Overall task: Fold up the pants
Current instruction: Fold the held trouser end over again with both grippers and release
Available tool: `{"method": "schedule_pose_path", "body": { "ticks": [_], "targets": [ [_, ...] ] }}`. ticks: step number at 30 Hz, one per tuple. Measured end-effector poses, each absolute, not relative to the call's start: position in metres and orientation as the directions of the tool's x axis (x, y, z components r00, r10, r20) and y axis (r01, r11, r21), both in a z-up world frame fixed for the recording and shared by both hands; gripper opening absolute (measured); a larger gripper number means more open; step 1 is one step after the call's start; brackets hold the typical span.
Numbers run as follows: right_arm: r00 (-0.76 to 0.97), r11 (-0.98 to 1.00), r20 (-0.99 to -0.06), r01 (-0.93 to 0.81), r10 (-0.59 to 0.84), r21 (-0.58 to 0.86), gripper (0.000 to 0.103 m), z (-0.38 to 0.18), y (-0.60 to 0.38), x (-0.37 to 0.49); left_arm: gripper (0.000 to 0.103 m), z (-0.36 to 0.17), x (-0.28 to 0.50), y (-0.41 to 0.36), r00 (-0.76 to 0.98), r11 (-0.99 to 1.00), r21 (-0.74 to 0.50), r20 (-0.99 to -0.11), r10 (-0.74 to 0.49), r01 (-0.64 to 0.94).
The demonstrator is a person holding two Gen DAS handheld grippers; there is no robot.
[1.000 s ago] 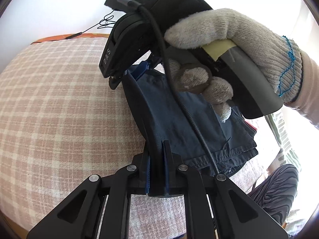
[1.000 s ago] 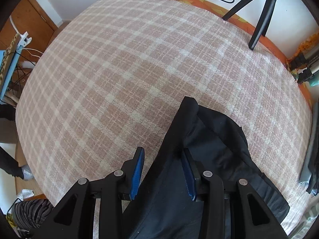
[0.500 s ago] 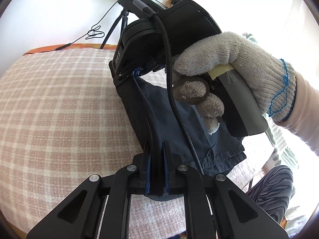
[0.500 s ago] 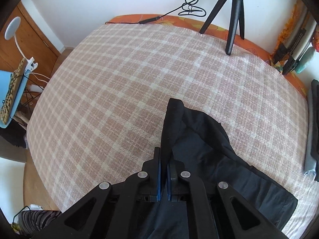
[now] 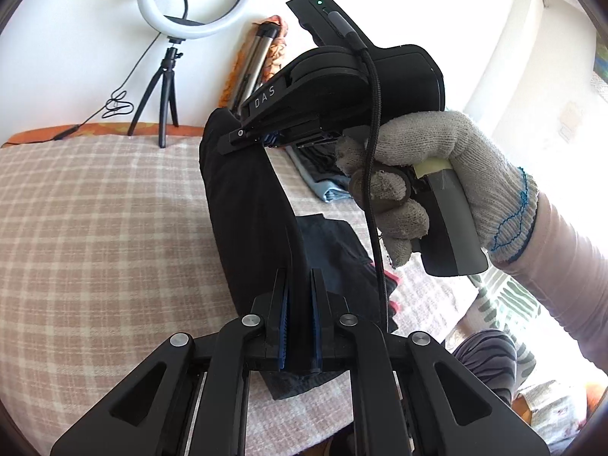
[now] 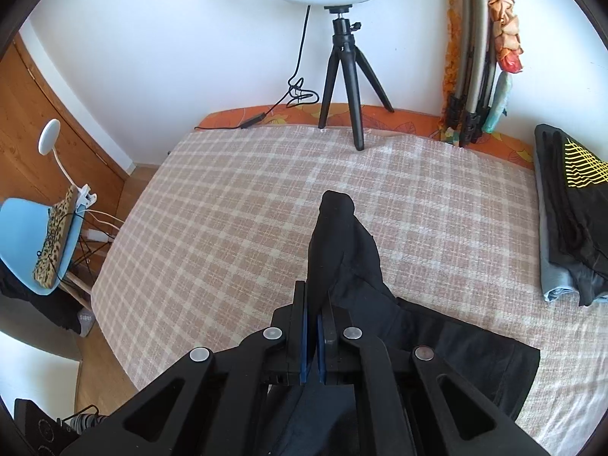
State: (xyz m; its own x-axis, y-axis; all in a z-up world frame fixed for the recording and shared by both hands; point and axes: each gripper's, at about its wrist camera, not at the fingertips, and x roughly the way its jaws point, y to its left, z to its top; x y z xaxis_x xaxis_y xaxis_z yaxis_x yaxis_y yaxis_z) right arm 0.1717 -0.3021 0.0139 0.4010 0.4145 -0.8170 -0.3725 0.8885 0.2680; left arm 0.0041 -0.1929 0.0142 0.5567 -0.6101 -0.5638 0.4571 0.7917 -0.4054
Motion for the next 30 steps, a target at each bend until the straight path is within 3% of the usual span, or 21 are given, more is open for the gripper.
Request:
{"method": "schedule_pose_path", "body": {
  "ticks": [4, 8, 10, 18, 27, 30],
  "targets": [
    [0.436, 0.901, -0.8, -0.325, 0.412, 0.287, 0.001, 0.021, -0.344, 0.164, 0.03, 0.022, -0.003, -0.212, 0.508, 0.748, -0.414, -0.555, -0.659, 0.518],
    [0.447, 0.914, -0.802, -0.276, 0.397, 0.299, 0.001, 0.016, -0.391, 0.165, 0.047, 0.033, -0.021, -0.234, 0.539, 0.753, -0.292, -0.553, -0.636, 0.589],
    [0.448, 0.921, -0.808, -0.254, 0.384, 0.296, 0.001, 0.011, -0.412, 0.165, 0.047, 0.036, -0.026, -0.238, 0.564, 0.76, -0.246, -0.543, -0.622, 0.601],
    [0.437, 0.928, -0.82, -0.21, 0.37, 0.307, 0.001, -0.023, -0.466, 0.161, 0.047, 0.017, 0.003, -0.238, 0.59, 0.811, -0.262, -0.576, -0.566, 0.523],
    [0.437, 0.921, -0.811, -0.216, 0.389, 0.325, 0.001, -0.061, -0.495, 0.167, 0.047, 0.01, 0.017, -0.241, 0.562, 0.791, -0.339, -0.566, -0.604, 0.508],
    [0.438, 0.917, -0.806, -0.208, 0.399, 0.341, 0.001, -0.073, -0.503, 0.173, 0.047, 0.006, 0.015, -0.255, 0.549, 0.791, -0.299, -0.589, -0.593, 0.534]
  ]
}}
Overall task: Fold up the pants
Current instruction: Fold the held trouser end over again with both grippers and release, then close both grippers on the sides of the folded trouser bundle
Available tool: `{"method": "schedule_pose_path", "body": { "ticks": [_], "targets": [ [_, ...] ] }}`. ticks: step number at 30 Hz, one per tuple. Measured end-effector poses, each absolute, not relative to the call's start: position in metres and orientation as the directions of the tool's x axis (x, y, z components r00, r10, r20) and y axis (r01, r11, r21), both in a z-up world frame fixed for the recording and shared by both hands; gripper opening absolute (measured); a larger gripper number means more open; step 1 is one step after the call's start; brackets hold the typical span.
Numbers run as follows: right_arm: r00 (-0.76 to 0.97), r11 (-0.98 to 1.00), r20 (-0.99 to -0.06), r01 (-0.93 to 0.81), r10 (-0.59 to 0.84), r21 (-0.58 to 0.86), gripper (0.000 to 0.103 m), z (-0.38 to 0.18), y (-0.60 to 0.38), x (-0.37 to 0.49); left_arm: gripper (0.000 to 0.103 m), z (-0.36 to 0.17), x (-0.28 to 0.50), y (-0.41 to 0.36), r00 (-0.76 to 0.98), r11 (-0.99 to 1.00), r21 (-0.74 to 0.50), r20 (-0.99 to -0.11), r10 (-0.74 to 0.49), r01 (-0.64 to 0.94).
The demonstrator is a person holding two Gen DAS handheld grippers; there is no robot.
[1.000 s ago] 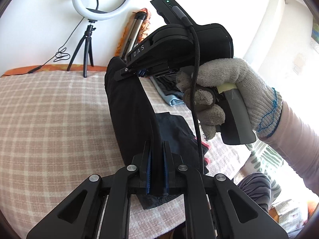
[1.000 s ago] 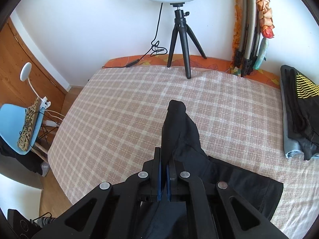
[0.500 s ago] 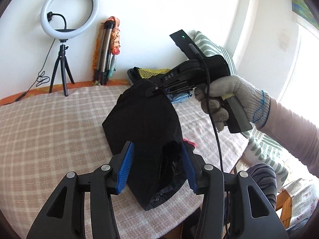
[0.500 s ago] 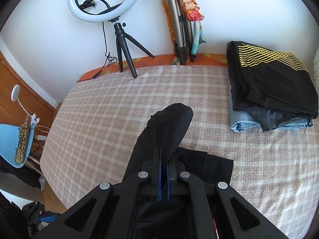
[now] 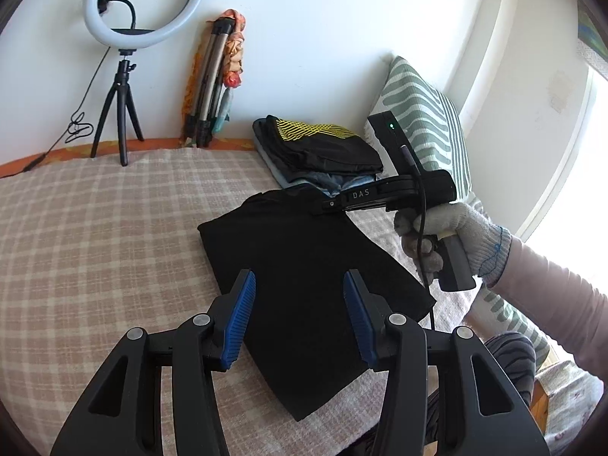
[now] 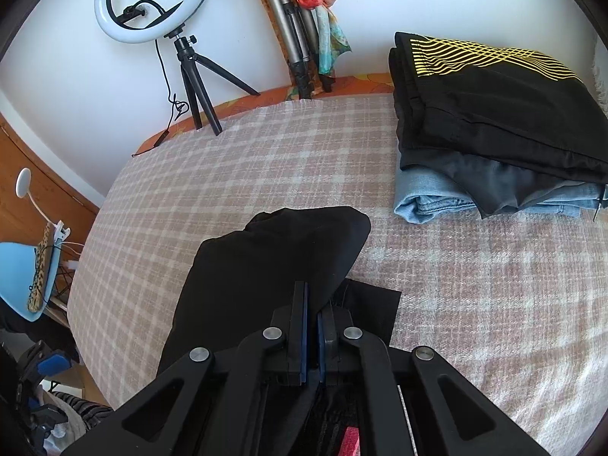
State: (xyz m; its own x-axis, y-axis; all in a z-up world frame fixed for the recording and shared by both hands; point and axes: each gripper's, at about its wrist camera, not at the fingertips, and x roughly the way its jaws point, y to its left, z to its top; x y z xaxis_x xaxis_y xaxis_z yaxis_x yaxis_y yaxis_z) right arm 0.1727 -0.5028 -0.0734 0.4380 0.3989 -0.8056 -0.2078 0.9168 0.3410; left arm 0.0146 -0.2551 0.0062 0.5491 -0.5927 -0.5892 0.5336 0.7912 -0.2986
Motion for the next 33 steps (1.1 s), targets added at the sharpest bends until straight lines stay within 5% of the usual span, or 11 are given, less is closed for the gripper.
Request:
{"method": "schedule_pose_path", "body": {
  "ticks": [16, 20, 25, 27, 33],
  "targets": [
    [0.459, 0.915, -0.792, -0.22, 0.404, 0.339, 0.006, -0.103, -0.521, 0.184, 0.044, -0.08, 0.009, -0.34, 0.346, 0.71, -0.181, -0.775, -0.529, 0.68],
    [0.511, 0.95, -0.802, -0.171, 0.311, 0.259, 0.023, -0.091, -0.531, 0.172, 0.044, -0.08, 0.006, -0.34, 0.342, 0.708, -0.188, -0.773, -0.534, 0.681],
    [0.575, 0.959, -0.768, -0.168, 0.283, 0.228, 0.027, -0.061, -0.538, 0.131, 0.044, -0.077, 0.008, -0.34, 0.328, 0.705, -0.21, -0.772, -0.544, 0.678],
    [0.57, 0.96, -0.773, -0.177, 0.279, 0.216, 0.041, -0.057, -0.532, 0.113, 0.044, -0.072, 0.011, -0.338, 0.318, 0.713, -0.239, -0.77, -0.553, 0.659],
    [0.539, 0.965, -0.803, -0.193, 0.255, 0.177, 0.055, -0.08, -0.514, 0.089, 0.047, -0.05, 0.015, -0.322, 0.391, 0.749, -0.223, -0.741, -0.546, 0.624]
  ]
}}
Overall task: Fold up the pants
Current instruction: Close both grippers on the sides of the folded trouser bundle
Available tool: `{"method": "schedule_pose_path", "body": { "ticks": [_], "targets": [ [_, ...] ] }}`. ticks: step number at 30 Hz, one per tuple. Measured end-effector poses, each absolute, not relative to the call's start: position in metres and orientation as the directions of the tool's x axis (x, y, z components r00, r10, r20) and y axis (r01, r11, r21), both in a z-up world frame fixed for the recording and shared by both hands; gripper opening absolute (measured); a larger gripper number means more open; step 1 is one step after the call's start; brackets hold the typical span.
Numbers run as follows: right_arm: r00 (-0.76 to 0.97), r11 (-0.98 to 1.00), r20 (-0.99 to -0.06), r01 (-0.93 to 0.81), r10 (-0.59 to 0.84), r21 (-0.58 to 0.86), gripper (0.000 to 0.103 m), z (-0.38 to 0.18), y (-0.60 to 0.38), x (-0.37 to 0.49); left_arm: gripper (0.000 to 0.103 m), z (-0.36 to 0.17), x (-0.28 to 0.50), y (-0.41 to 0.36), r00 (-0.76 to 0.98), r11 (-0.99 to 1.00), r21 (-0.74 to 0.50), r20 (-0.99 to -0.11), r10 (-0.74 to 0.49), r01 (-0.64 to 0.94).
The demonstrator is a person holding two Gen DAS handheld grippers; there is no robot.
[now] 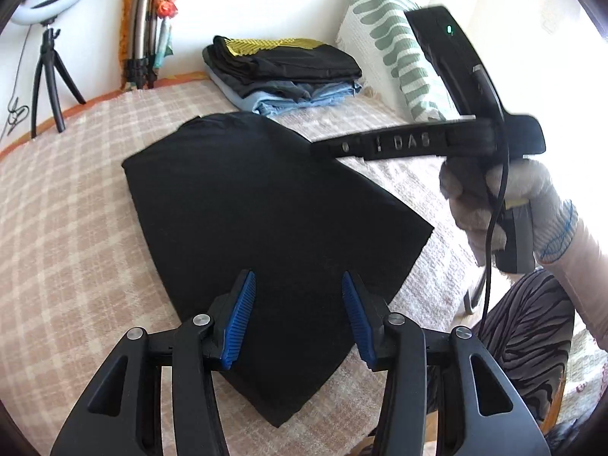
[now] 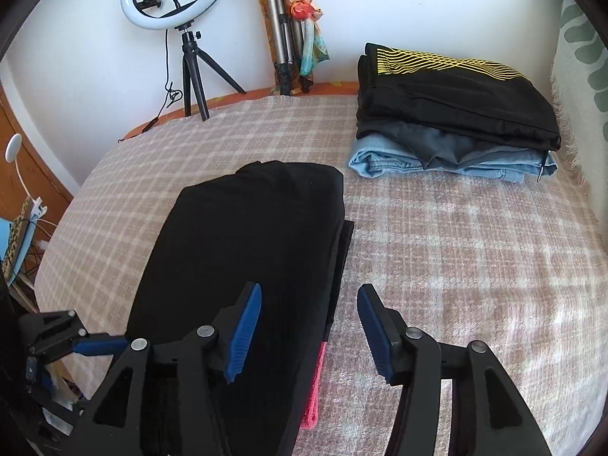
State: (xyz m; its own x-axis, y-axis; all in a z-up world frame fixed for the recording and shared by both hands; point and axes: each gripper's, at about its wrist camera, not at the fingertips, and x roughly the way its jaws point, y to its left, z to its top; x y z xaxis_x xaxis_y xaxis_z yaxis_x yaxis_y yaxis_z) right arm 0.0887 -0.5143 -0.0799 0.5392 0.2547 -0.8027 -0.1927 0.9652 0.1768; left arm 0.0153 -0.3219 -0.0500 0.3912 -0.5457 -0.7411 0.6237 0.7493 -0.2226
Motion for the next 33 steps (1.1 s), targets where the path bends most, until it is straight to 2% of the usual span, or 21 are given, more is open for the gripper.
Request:
{"method": "schedule_pose_path", "body": {
  "ticks": [3, 12, 18, 25, 28, 33],
  "targets": [
    [0.509, 0.97, -0.828, -0.174, 0.236, 0.17, 0.055, -0.096, -0.517, 0.094, 0.047, -0.044, 0.029, -0.307, 0.435, 0.794, -0.224, -0.737, -0.517, 0.565],
    [0.436, 0.919, -0.809, -0.194, 0.394, 0.342, 0.056, -0.117, -0.531, 0.106, 0.047, -0.058, 0.08, -0.267, 0.42, 0.858, -0.363, -0.758, -0.499, 0.364],
    [0.432, 0.903, -0.793, -0.213, 0.429, 0.372, 0.059, -0.123, -0.527, 0.111, 0.047, -0.073, 0.086, -0.268, 0.382, 0.872, -0.34, -0.799, -0.465, 0.351],
    [0.446, 0.893, -0.774, -0.217, 0.451, 0.395, 0.061, -0.125, -0.527, 0.116, 0.047, -0.082, 0.095, -0.261, 0.378, 0.883, -0.357, -0.805, -0.456, 0.304],
    [0.441, 0.891, -0.774, -0.212, 0.454, 0.402, 0.062, -0.125, -0.528, 0.118, 0.054, -0.086, 0.098, -0.258, 0.381, 0.889, -0.364, -0.807, -0.45, 0.279],
    [0.428, 0.892, -0.783, -0.251, 0.451, 0.376, 0.066, -0.125, -0.522, 0.118, 0.054, -0.089, 0.098, -0.26, 0.384, 0.887, -0.365, -0.805, -0.453, 0.282]
  ]
}}
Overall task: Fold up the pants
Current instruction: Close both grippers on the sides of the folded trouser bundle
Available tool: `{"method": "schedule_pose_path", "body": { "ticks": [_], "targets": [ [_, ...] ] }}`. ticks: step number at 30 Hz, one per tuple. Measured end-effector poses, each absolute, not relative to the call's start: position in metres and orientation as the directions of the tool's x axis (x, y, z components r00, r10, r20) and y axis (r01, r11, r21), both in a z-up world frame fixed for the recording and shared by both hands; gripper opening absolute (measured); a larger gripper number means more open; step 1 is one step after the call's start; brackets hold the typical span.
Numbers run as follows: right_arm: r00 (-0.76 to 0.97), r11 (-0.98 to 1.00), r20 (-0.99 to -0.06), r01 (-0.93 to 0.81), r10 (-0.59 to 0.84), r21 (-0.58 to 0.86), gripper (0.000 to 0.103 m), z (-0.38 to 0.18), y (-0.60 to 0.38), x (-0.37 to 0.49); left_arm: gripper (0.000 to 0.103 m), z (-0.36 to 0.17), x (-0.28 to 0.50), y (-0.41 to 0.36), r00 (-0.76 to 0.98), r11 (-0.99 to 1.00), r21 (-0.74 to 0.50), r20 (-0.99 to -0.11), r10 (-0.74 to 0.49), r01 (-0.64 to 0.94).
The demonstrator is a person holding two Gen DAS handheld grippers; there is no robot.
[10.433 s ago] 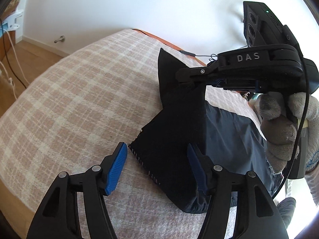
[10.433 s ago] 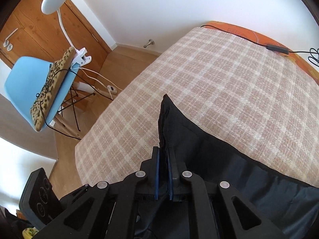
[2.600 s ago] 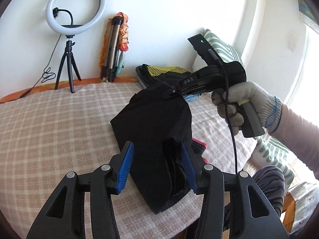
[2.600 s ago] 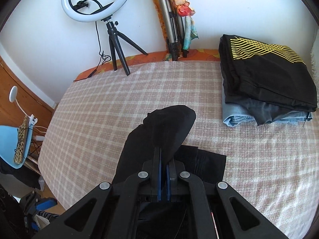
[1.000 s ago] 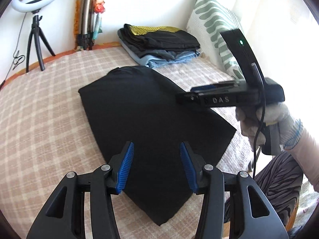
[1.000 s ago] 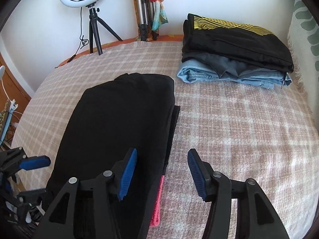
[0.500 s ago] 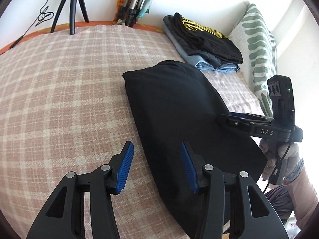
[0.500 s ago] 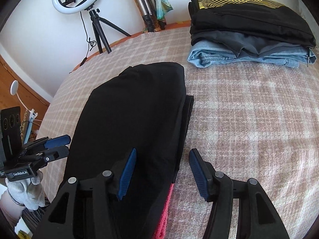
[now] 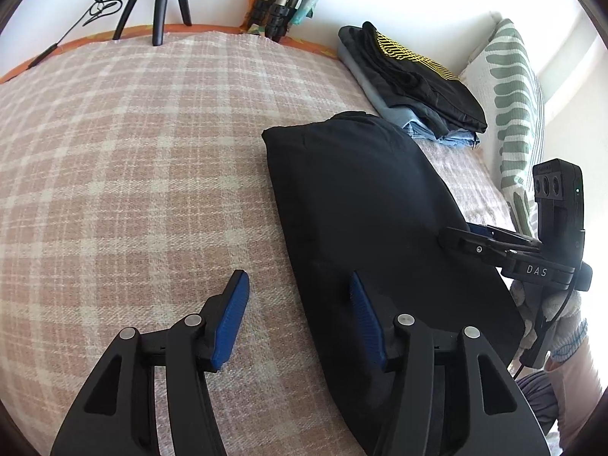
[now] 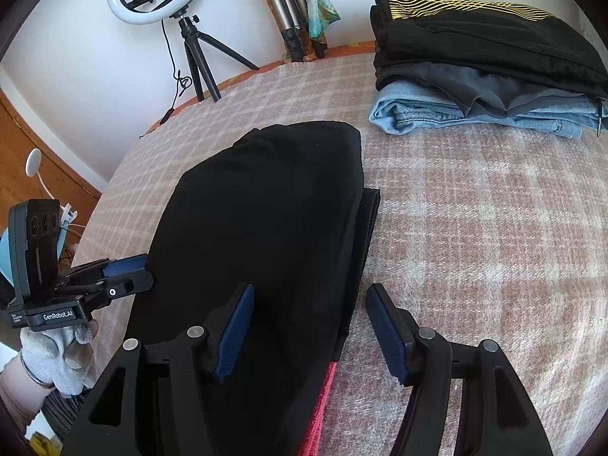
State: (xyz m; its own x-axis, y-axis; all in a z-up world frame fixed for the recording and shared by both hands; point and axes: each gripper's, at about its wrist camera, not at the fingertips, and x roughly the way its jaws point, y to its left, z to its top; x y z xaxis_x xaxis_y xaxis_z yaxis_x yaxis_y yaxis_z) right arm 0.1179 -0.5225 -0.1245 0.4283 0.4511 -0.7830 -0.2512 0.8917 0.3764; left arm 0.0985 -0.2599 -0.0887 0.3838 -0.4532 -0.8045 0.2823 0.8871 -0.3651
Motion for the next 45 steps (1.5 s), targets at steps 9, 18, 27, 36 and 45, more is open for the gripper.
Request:
{"method": "schedule_pose_path", "body": {
  "ticks": [9, 18, 27, 36, 45],
  "targets": [
    [0.407, 0.87, -0.769, -0.247, 0.493, 0.427, 0.063, -0.126, -0.531, 0.119, 0.054, -0.09, 0.102, -0.259, 0.391, 0.882, -0.388, -0.793, -0.468, 0.269],
    [0.412, 0.865, -0.761, -0.265, 0.501, 0.426, 0.057, -0.127, -0.528, 0.118, 0.054, -0.093, 0.107, -0.26, 0.376, 0.845, -0.441, -0.76, -0.53, 0.301],
    [0.411, 0.838, -0.73, -0.244, 0.546, 0.489, 0.042, -0.13, -0.532, 0.119, 0.037, -0.097, 0.111, -0.264, 0.362, 0.827, -0.47, -0.746, -0.558, 0.308],
    [0.393, 0.818, -0.718, -0.245, 0.575, 0.521, 0.033, -0.131, -0.533, 0.118, 0.033, -0.098, 0.114, -0.27, 0.357, 0.82, -0.498, -0.739, -0.571, 0.281],
    [0.435, 0.843, -0.723, -0.237, 0.536, 0.483, 0.013, -0.122, -0.519, 0.114, 0.025, -0.094, 0.107, -0.286, 0.413, 0.86, -0.4, -0.758, -0.505, 0.317]
  ]
}}
